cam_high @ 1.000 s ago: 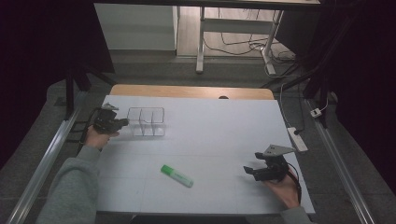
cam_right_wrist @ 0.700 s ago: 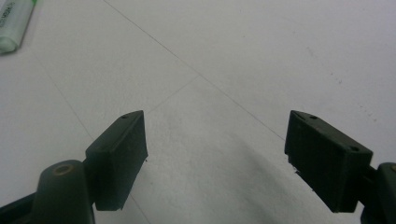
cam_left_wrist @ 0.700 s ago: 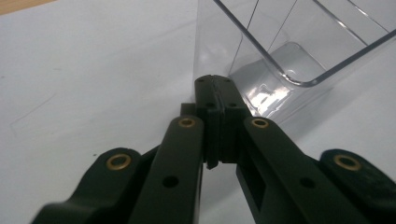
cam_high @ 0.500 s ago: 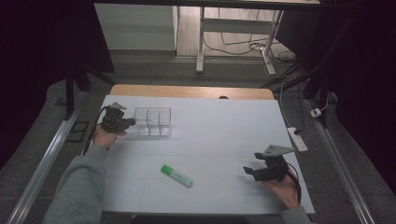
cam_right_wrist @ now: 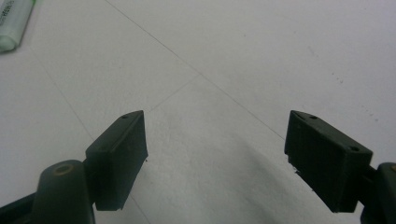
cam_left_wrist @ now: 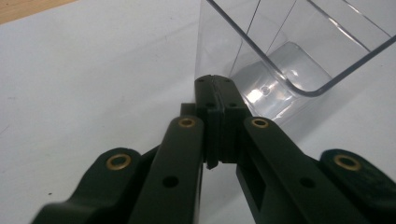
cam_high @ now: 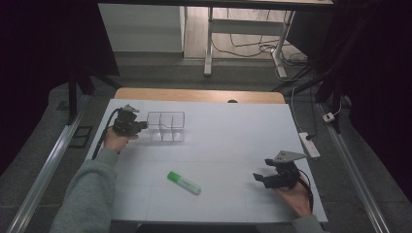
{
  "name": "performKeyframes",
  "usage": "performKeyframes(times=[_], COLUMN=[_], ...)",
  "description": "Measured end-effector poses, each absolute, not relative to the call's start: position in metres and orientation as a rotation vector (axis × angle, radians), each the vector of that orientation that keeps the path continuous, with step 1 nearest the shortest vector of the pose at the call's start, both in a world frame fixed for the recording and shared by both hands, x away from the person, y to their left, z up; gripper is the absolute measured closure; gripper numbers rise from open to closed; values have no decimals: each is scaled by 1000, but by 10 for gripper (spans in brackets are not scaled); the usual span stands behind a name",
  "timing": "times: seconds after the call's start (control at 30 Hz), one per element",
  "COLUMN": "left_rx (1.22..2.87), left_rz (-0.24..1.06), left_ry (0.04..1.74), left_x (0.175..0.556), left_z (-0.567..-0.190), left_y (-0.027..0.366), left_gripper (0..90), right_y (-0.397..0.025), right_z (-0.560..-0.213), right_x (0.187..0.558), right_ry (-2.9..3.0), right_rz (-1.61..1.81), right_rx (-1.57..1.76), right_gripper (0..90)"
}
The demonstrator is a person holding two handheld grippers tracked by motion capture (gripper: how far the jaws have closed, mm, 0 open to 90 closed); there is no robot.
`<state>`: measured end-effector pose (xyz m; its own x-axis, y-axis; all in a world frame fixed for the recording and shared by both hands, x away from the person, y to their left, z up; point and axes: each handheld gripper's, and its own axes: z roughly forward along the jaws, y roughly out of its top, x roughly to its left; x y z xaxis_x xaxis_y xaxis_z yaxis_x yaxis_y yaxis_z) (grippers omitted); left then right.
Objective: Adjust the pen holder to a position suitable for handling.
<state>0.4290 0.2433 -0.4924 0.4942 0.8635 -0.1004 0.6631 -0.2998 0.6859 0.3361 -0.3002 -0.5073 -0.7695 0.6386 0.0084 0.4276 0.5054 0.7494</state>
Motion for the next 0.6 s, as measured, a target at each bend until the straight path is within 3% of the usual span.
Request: performKeyframes(times=[0.6], left_rx=[2088], left_rz=[351], left_ry=[1198], left_x=[439], left_z=[-487], left_y=[209], left_gripper=[888], right_y=[-300], right_z=[-507], right_x=[336], right_ry=[2478], right_rz=[1121], right_rx=[897], right_gripper=[206])
